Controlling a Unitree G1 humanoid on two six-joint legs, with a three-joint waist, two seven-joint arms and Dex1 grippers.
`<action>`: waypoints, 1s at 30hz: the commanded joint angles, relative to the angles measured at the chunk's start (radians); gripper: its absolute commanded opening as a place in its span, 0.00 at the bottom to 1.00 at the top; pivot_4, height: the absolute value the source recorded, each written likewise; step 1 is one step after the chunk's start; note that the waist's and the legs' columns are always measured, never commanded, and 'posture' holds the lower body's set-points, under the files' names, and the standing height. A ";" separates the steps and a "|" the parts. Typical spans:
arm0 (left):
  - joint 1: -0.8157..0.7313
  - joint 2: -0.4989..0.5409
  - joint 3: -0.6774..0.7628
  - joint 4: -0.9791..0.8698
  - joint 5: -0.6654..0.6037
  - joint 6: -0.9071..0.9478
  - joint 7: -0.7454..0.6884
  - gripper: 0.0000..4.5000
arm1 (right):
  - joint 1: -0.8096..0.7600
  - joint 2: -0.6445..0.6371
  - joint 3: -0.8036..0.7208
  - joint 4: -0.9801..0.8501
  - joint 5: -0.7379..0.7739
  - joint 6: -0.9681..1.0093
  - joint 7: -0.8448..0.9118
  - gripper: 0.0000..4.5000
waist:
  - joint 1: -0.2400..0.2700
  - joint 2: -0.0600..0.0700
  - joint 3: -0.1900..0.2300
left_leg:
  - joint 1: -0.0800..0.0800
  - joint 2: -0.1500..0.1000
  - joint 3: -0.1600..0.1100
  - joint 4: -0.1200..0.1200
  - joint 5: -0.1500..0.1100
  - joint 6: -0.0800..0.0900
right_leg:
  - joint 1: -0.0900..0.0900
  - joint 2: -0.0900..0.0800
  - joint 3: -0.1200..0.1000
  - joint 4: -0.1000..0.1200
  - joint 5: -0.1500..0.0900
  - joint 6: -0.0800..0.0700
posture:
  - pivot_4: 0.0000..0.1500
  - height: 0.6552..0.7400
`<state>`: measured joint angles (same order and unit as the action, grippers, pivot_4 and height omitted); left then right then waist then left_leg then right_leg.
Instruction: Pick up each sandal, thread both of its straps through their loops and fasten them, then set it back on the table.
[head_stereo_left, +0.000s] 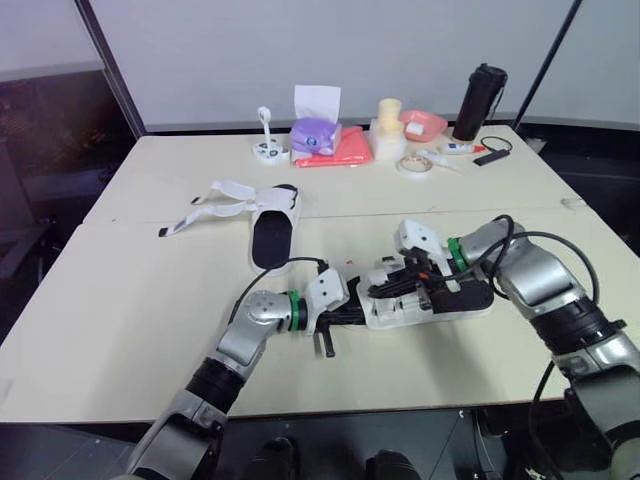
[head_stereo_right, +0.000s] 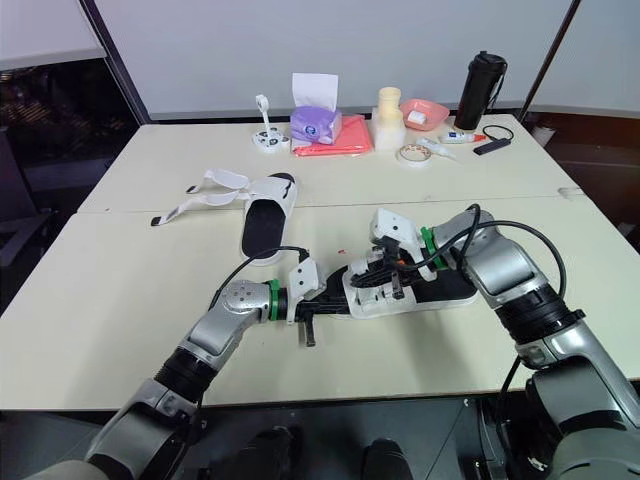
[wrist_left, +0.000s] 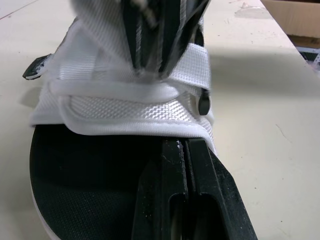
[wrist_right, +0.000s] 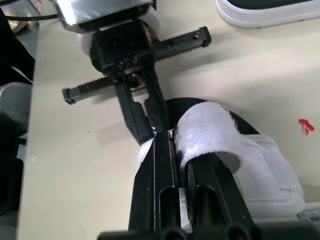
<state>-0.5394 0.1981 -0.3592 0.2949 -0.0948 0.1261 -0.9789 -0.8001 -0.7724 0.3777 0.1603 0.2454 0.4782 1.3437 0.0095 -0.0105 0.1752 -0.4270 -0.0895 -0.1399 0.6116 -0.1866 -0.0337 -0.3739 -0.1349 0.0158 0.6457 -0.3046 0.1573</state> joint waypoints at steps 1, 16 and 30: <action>0.031 0.016 -0.031 0.031 0.039 0.019 0.005 0.00 | -0.039 0.007 -0.022 0.070 -0.061 -0.060 -0.017 0.01 | 0.000 0.000 0.000 | 0.000 0.000 0.000 0.000 0.000 0.000 | 0.000 0.000 0.000 0.000 0.000 0.000 | 1.00 1.00; 0.034 0.026 -0.031 0.020 0.036 0.013 0.015 0.00 | -0.073 0.084 -0.048 0.224 -0.147 -0.134 -0.088 0.90 | -0.002 0.001 -0.001 | 0.002 0.000 0.000 0.000 0.000 -0.001 | 0.001 0.000 0.000 0.001 0.000 -0.001 | 1.00 1.00; 0.039 0.021 -0.029 0.012 0.032 0.016 0.025 0.00 | -0.209 0.260 -0.041 0.613 -0.342 -0.373 -0.384 0.90 | -0.005 0.001 -0.001 | 0.003 -0.001 -0.001 0.000 0.001 -0.001 | 0.001 0.001 0.000 0.002 0.001 -0.001 | 1.00 1.00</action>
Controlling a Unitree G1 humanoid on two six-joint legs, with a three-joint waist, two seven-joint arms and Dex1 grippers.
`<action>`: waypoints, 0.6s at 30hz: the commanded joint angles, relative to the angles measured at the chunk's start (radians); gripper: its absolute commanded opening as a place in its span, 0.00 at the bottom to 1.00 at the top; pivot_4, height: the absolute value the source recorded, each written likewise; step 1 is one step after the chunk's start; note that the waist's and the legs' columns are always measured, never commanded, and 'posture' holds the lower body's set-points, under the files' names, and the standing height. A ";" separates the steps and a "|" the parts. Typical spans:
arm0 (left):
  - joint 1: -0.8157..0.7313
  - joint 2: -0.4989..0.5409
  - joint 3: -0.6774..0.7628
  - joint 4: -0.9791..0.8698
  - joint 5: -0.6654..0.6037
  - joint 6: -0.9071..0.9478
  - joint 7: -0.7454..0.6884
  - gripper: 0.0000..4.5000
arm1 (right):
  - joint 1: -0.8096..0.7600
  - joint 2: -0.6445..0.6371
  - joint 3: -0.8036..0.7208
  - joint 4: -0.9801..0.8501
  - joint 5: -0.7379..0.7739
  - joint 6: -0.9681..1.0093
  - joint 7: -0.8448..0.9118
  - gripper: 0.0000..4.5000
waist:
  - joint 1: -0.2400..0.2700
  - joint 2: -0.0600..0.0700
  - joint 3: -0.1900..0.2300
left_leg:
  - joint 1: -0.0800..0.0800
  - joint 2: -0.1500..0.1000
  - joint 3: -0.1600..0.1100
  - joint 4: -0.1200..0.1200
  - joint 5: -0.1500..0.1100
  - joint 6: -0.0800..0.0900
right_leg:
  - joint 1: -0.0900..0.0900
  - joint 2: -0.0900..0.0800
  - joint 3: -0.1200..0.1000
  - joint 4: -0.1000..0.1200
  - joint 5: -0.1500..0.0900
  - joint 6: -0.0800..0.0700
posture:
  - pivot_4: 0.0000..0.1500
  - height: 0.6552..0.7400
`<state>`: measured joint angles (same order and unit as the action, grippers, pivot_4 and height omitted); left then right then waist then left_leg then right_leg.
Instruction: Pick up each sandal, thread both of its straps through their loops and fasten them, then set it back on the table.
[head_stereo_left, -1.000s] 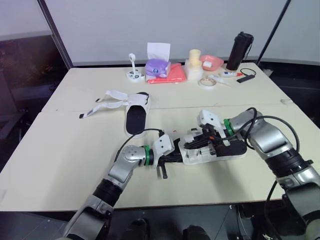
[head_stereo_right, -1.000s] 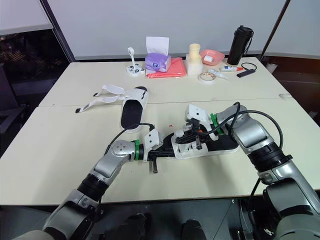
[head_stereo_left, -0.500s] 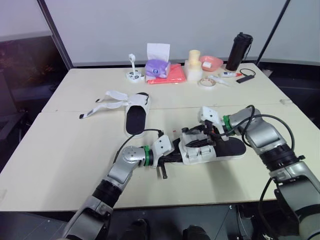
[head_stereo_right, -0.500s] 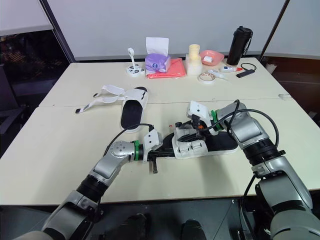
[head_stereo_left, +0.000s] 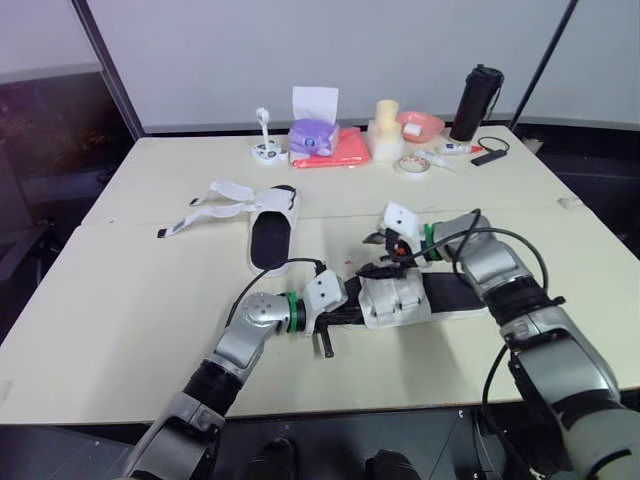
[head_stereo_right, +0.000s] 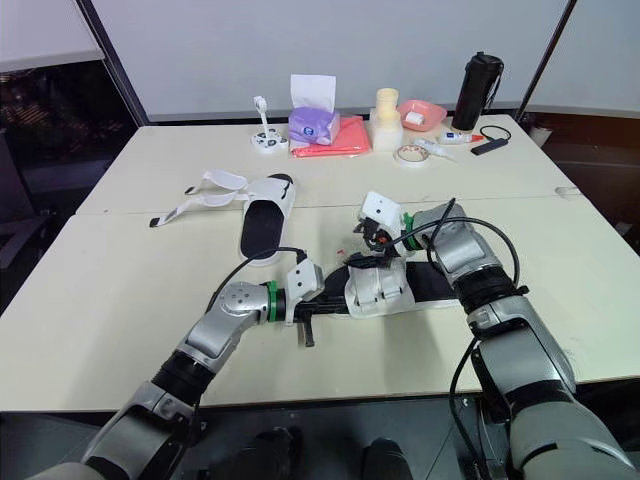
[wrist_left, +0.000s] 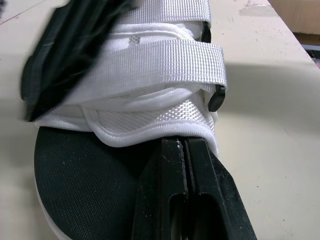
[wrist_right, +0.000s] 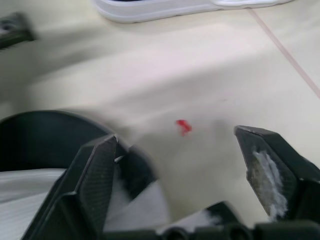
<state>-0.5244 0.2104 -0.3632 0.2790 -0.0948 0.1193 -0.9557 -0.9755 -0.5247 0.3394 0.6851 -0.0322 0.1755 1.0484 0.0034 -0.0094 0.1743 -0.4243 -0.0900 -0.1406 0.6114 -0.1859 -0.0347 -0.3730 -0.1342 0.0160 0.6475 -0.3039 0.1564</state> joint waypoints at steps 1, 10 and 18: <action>0.025 0.009 -0.025 0.026 0.031 0.023 0.003 0.00 | -0.048 0.023 -0.010 0.119 -0.073 -0.088 -0.116 0.90 | 0.001 0.000 0.000 | 0.000 0.000 0.000 0.000 0.000 0.000 | 0.000 0.000 0.000 0.000 0.000 0.000 | 1.00 1.00; 0.036 0.008 -0.002 -0.005 0.011 0.034 0.014 0.00 | -0.038 -0.057 -0.108 -0.003 -0.071 -0.211 -0.195 0.90 | 0.000 0.001 0.000 | -0.001 0.000 0.000 -0.001 0.000 -0.001 | -0.001 0.000 0.000 0.000 0.000 0.000 | 1.00 1.00; 0.024 0.045 0.085 -0.150 -0.077 0.143 0.006 0.00 | 0.241 -0.266 -0.192 -0.347 -0.155 -0.382 -0.274 0.90 | -0.005 0.001 0.001 | -0.002 0.000 0.001 -0.002 0.000 -0.001 | -0.002 0.000 0.001 0.000 0.000 0.000 | 1.00 1.00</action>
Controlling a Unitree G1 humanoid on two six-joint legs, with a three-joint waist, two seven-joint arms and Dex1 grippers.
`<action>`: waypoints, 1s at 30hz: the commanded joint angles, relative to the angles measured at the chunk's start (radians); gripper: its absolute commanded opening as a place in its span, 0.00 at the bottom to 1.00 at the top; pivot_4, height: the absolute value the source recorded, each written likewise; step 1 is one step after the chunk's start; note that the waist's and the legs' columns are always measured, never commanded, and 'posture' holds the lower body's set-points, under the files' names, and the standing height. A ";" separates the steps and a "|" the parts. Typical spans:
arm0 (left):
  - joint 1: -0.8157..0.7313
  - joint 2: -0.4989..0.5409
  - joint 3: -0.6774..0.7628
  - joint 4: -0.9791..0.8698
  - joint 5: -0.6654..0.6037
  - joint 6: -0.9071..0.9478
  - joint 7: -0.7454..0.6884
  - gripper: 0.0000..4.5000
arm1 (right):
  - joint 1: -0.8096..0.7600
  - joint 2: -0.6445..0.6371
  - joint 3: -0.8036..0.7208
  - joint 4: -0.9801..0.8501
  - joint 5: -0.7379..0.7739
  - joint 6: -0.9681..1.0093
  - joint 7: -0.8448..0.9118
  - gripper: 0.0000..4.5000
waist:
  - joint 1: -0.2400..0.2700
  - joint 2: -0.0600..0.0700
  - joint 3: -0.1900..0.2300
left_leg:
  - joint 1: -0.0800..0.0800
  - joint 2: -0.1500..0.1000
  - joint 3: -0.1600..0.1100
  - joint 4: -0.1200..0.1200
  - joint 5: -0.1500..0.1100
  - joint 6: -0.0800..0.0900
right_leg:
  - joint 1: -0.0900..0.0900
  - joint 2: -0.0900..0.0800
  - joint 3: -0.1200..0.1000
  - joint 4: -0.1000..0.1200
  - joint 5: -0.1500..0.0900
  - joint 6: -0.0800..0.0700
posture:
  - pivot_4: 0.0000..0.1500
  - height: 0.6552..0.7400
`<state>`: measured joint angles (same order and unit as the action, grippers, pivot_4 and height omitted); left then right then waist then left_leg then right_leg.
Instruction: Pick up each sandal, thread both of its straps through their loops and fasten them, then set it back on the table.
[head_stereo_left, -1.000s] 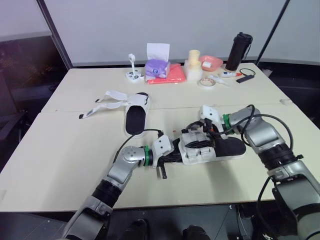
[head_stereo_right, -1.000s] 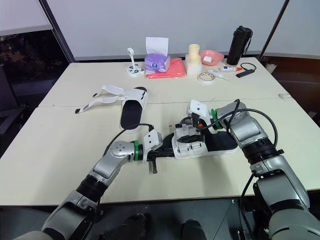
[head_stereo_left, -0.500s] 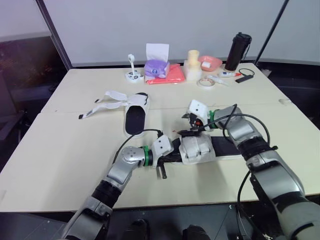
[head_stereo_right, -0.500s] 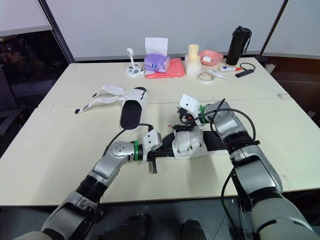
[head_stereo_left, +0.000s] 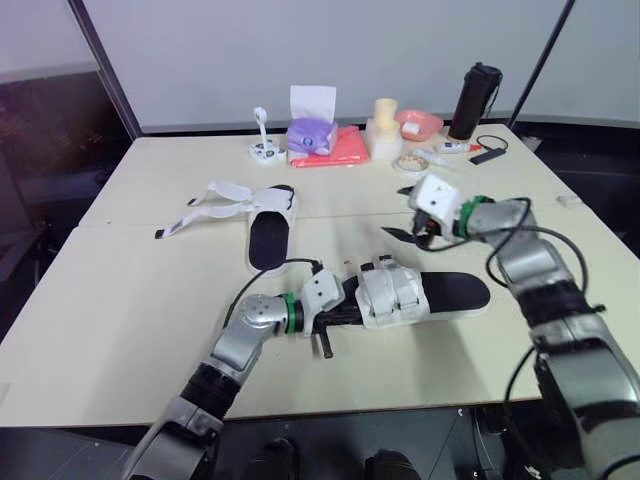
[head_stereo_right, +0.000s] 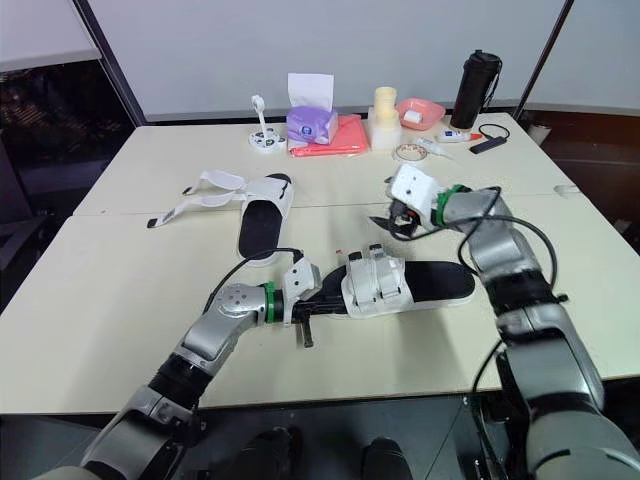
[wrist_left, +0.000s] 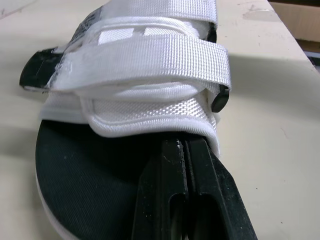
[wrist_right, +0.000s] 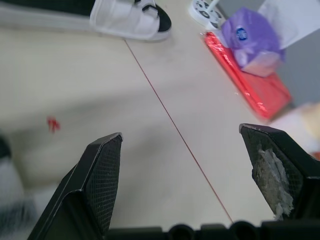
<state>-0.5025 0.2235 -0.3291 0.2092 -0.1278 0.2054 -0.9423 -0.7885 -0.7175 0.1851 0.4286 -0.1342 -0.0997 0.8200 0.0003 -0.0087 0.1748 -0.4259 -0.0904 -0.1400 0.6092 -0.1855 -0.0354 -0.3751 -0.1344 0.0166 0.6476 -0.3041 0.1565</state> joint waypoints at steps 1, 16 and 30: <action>0.001 0.043 0.059 -0.104 -0.057 0.075 -0.012 0.00 | 0.080 -0.096 -0.042 -0.107 -0.066 -0.136 -0.056 0.90 | -0.008 0.001 0.001 | 0.000 0.000 0.000 0.000 0.000 0.000 | -0.001 0.000 0.000 0.000 0.000 0.000 | 1.00 1.00; 0.019 0.219 0.210 -0.367 -0.239 0.304 -0.018 0.00 | 0.343 -0.228 -0.027 -0.217 -0.146 -0.563 -0.098 0.90 | -0.015 0.004 0.004 | 0.000 0.001 0.002 0.000 0.000 0.000 | -0.001 0.000 0.002 0.000 0.000 0.000 | 1.00 1.00; 0.034 0.247 0.244 -0.355 -0.240 0.283 0.033 0.00 | 0.065 -0.021 0.144 0.053 -0.416 -0.925 -0.289 0.85 | -0.020 0.004 0.004 | 0.000 0.001 0.002 -0.003 0.002 -0.002 | -0.003 0.001 0.003 0.001 0.000 -0.001 | 1.00 1.00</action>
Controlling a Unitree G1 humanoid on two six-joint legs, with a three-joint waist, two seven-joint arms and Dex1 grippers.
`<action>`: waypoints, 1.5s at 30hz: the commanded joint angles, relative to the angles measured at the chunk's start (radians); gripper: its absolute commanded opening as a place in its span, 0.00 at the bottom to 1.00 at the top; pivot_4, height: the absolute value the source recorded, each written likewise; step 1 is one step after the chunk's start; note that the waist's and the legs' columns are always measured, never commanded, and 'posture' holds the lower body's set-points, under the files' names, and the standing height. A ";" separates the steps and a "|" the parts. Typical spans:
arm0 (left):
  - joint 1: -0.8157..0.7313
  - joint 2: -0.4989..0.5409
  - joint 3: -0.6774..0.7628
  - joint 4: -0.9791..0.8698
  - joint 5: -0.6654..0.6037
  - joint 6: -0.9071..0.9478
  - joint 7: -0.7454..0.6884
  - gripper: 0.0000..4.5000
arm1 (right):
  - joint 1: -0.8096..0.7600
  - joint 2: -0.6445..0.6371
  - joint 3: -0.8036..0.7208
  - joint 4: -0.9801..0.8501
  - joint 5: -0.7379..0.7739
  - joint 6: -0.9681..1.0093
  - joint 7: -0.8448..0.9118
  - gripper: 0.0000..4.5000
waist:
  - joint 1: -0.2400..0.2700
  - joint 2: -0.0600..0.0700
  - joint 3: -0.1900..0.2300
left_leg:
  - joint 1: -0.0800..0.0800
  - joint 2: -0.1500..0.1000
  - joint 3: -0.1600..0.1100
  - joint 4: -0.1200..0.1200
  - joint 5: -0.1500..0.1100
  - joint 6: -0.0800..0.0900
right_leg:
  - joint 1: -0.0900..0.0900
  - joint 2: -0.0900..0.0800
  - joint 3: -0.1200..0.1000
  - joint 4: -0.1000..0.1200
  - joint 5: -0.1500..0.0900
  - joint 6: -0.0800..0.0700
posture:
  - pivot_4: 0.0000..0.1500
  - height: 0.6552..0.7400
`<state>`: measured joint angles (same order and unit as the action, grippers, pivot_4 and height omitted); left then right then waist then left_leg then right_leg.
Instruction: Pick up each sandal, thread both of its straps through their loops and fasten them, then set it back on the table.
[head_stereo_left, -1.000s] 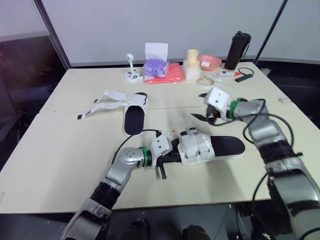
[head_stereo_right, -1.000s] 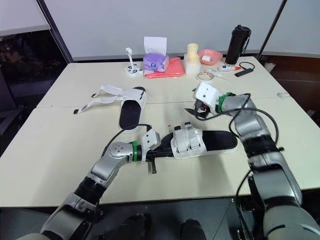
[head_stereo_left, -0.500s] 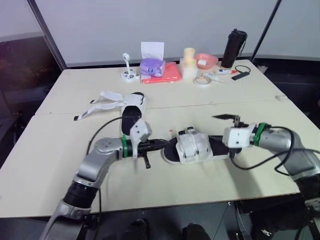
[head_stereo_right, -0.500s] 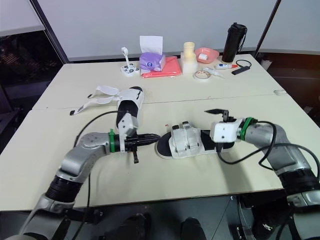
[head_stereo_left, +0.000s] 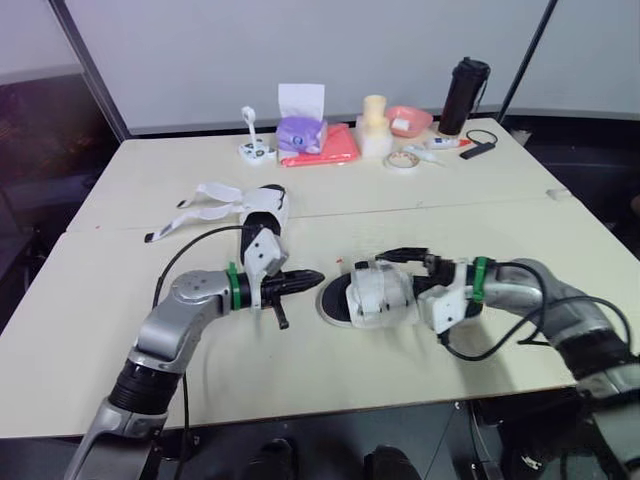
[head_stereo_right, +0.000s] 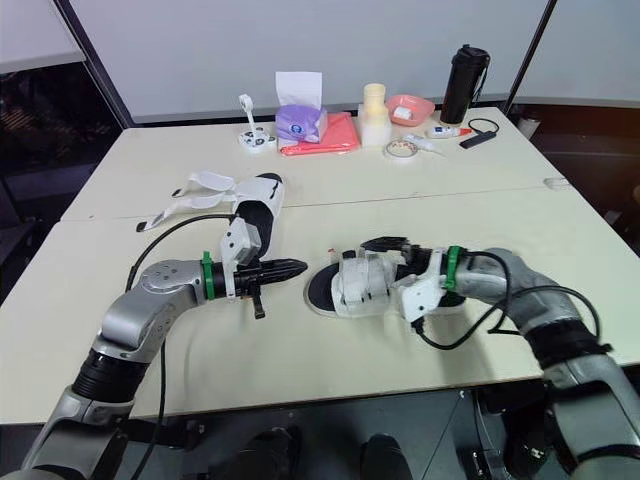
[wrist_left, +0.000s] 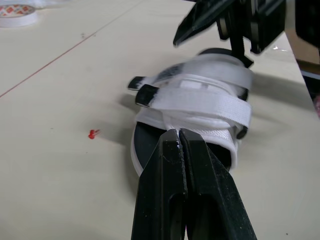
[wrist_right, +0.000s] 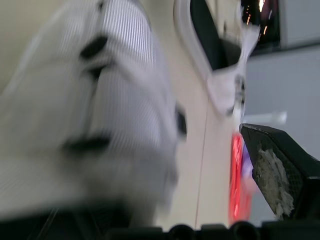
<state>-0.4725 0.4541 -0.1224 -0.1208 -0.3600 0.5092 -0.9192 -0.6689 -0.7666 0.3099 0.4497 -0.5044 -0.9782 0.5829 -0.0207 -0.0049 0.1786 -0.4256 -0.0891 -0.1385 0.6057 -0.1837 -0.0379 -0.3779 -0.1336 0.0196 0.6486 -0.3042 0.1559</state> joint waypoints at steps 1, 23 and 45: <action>0.006 0.018 0.040 -0.027 -0.007 -0.022 0.016 0.00 | -0.073 0.041 0.033 0.054 -0.064 -0.061 -0.066 0.78 | 0.001 0.000 0.000 | 0.000 0.000 0.000 0.000 0.000 0.000 | 0.000 0.000 0.000 0.000 0.000 0.000 | 1.00 1.00; 0.000 -0.011 0.053 0.011 0.004 -0.074 0.097 0.00 | -0.300 0.146 0.029 0.286 -0.299 0.682 -0.341 0.04 | 0.003 0.000 0.000 | 0.000 0.000 0.000 -0.001 0.002 -0.002 | -0.002 0.000 0.001 0.002 0.001 -0.001 | 1.00 1.00; 0.026 -0.017 0.045 -0.032 -0.006 -0.055 0.141 0.00 | -0.513 0.241 0.115 0.858 -0.239 0.975 -0.533 0.64 | -0.044 0.000 0.000 | -0.002 0.000 0.006 -0.013 0.008 -0.010 | -0.011 0.000 0.004 0.004 0.000 -0.002 | 1.00 1.00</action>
<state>-0.4428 0.4328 -0.0894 -0.1114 -0.3579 0.4546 -0.7821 -1.1736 -0.5224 0.4251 1.3317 -0.7607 0.0037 0.0424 -0.0649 -0.0049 0.1789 -0.4273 -0.0891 -0.1326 0.5926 -0.1761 -0.0483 -0.3893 -0.1332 0.0240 0.6530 -0.3038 0.1537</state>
